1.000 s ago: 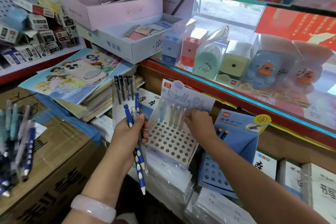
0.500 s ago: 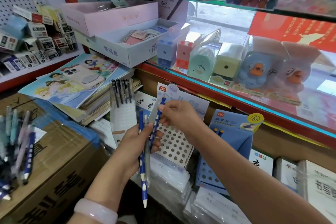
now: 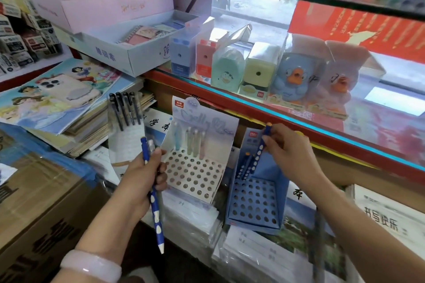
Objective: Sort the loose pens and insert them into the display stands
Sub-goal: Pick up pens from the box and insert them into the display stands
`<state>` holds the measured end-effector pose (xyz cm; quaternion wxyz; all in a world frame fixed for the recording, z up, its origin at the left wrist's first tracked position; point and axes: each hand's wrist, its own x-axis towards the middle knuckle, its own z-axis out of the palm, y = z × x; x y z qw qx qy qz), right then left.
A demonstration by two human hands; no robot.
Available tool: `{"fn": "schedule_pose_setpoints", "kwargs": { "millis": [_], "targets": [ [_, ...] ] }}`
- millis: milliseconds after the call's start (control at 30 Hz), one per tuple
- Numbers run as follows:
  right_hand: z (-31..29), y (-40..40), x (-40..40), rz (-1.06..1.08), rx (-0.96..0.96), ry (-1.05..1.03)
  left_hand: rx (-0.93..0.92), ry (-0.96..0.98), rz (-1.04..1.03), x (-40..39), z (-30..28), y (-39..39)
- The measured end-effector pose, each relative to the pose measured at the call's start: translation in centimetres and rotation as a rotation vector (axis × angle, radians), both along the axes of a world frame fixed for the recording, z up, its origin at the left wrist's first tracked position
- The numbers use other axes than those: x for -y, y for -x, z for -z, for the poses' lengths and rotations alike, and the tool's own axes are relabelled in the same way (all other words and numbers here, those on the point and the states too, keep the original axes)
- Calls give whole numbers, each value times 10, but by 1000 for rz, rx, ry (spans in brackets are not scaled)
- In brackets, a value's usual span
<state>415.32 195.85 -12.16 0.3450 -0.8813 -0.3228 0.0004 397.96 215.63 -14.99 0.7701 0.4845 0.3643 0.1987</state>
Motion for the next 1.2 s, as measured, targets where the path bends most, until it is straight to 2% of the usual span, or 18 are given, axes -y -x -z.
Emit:
{"fn": "schedule_pose_setpoints", "kwargs": {
  "millis": [100, 333, 600, 900, 967, 1067, 1133, 1200],
  "targets": [
    [25, 0, 8, 28, 87, 149, -1, 12, 10, 1, 1, -2],
    [58, 2, 7, 84, 86, 102, -34, 36, -1, 1, 3, -2],
    [62, 1, 7, 56, 104, 96, -28, 82, -8, 2, 3, -1],
    [72, 3, 7, 86, -3, 180, -39, 29, 11, 4, 0, 1],
    [63, 5, 9, 128, 16, 184, -16, 12, 29, 7, -4, 2],
    [38, 17, 6, 191, 128, 69, 40, 28, 55, 12, -11, 4],
    [18, 31, -7, 99, 132, 3, 61, 44, 80, 14, -13, 3],
    [2, 48, -28, -102, -66, 4, 67, 33, 117, 16, -13, 3]
  ]
}}
